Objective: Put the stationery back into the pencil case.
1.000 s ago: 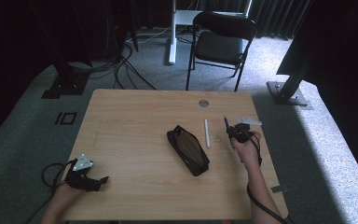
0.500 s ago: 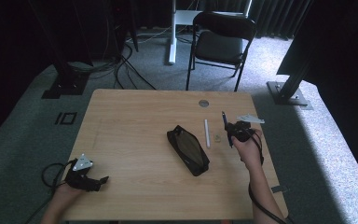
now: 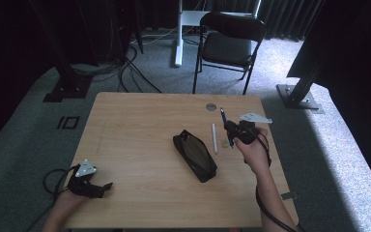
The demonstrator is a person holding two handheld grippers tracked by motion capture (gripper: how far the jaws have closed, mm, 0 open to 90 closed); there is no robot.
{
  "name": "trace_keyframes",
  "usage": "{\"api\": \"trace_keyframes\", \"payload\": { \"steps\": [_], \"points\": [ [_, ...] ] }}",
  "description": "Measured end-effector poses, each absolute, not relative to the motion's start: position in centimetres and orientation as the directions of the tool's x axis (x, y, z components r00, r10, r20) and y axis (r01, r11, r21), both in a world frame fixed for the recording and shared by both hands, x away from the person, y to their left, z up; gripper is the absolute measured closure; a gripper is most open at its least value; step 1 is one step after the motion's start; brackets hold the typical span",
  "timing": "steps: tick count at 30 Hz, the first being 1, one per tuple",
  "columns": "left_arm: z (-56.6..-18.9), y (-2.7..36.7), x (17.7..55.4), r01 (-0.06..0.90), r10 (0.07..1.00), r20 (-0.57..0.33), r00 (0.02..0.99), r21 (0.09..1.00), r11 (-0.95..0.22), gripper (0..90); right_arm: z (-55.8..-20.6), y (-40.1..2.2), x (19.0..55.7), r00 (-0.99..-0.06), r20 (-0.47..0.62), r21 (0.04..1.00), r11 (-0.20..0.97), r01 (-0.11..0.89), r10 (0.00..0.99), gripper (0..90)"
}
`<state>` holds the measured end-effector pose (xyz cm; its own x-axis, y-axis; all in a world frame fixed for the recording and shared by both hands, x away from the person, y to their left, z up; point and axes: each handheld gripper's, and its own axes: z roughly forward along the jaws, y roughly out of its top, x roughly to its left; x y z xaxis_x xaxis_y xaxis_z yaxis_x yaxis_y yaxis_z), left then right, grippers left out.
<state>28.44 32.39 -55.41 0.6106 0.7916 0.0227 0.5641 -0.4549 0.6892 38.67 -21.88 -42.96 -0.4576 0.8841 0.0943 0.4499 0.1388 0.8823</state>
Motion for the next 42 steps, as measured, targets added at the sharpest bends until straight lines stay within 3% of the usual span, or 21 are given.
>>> {"api": "trace_keyframes", "payload": {
  "steps": [19, 42],
  "points": [
    [-55.4, 32.4, 28.4, 0.563, 0.791, 0.024, 0.611, 0.689, -0.456, 1.6, -41.4, -15.1, 36.6, -0.621, 0.070, 0.890, 0.232, 0.393, 0.780, 79.3],
    [-55.4, 32.4, 28.4, 0.564, 0.792, 0.023, 0.611, 0.689, -0.455, 1.6, -46.7, -11.4, 37.1, -0.635, 0.077, 0.754, 0.372, 0.542, 0.769, 79.3]
  ]
}}
